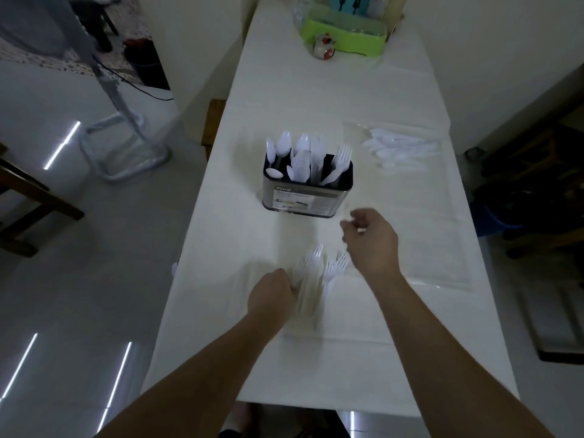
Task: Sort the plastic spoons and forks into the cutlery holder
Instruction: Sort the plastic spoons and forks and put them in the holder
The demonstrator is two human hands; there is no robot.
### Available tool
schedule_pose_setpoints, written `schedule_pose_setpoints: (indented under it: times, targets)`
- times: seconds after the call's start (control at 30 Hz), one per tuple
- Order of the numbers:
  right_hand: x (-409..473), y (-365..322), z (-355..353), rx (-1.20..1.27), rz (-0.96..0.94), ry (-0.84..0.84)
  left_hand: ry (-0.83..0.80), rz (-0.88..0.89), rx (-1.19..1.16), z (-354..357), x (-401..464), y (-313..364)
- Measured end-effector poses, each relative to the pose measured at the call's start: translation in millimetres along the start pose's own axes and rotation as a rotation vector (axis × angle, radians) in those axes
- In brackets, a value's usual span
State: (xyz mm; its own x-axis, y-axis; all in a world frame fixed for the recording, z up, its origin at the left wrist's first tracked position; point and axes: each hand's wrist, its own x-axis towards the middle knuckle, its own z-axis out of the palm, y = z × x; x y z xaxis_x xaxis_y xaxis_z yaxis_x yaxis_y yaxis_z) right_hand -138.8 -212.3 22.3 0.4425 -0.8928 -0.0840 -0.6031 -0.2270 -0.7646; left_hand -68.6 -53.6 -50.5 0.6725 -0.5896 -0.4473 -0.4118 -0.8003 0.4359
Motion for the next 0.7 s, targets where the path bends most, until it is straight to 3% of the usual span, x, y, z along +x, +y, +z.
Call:
schedule_pose_setpoints:
  times: [0.23, 0.7]
  targets:
    - [-75.5, 71.1, 32.0, -0.225, 0.263, -0.136, -0.012, -0.058, 0.045, 2.3, 4.0, 4.1]
    - [-92.9, 76.3, 51.6, -0.299, 0.361, -0.189, 0.047, -0.055, -0.282, 12.3, 6.1, 30.6]
